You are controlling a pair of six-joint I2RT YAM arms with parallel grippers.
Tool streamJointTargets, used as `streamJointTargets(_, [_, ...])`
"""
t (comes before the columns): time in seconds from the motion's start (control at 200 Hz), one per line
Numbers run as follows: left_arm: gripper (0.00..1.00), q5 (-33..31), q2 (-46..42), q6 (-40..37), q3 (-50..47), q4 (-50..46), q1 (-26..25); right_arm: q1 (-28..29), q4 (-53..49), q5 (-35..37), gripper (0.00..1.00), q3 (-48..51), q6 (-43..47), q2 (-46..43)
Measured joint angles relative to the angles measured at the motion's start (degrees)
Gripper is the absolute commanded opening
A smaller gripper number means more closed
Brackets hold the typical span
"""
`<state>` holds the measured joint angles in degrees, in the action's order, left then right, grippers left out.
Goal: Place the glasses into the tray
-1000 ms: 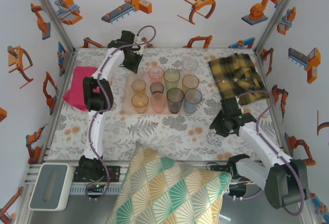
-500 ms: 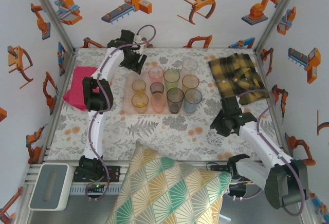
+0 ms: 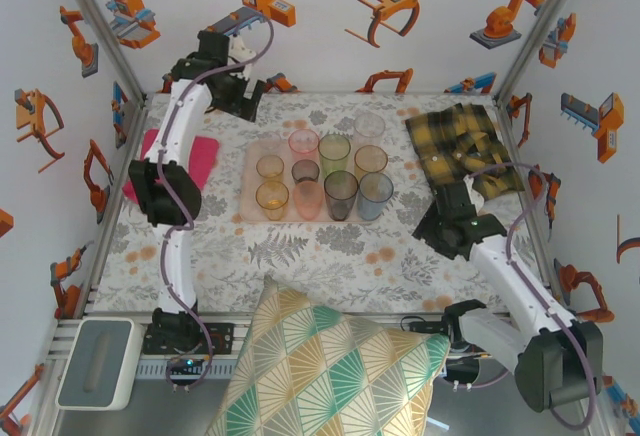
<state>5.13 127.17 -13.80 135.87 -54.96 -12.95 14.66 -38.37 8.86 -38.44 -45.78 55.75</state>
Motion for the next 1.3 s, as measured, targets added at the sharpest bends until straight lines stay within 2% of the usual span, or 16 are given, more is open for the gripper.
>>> streamJointTargets(0.01, [0.93,0.1,-0.5,0.1,-0.3,0.0,0.2,-0.1,0.0,0.4,0.97,-0.1,0.5,-0.2])
streamJointTargets(0.025, [0.93,0.3,-1.4,0.4,-0.6,-0.2,0.5,-0.1,0.0,0.9,0.99,-0.3,0.9,-0.6])
streamJointTargets(0.195, [0.96,3.5,-14.9,4.3,-12.0,-0.3,3.7,-0.3,0.3,8.4,0.99,-1.9,5.6,-3.6])
streamJointTargets(0.285, [0.99,3.8,-24.4,6.4,-25.1,2.1,4.6,-0.3,1.6,12.1,0.99,-1.6,8.5,-5.9])
streamJointTargets(0.376, [0.97,3.5,-33.5,8.2,-39.7,6.3,4.5,-0.3,6.3,15.0,0.99,1.2,11.8,-10.1])
streamJointTargets(0.506, [0.97,3.1,-41.7,10.8,-54.5,10.3,5.1,-0.3,11.5,16.9,0.99,6.0,17.1,-16.1])
streamJointTargets(0.806, [0.97,1.5,-59.9,15.9,-82.9,31.1,10.0,-0.6,25.8,21.0,0.99,13.3,28.1,-20.5])
streamJointTargets(1.042, [0.97,0.9,-63.2,15.0,-97.3,47.3,10.5,-1.5,41.7,24.0,0.99,23.1,36.5,-16.6])
streamJointTargets(1.172, [0.97,0.9,-62.8,14.8,-103.7,56.8,11.6,-4.8,50.1,22.6,0.99,28.6,37.4,-14.1])
streamJointTargets(1.302, [0.97,1.1,-59.7,14.9,-106.1,64.5,12.3,-7.2,58.1,20.6,0.99,31.6,37.3,-10.1])
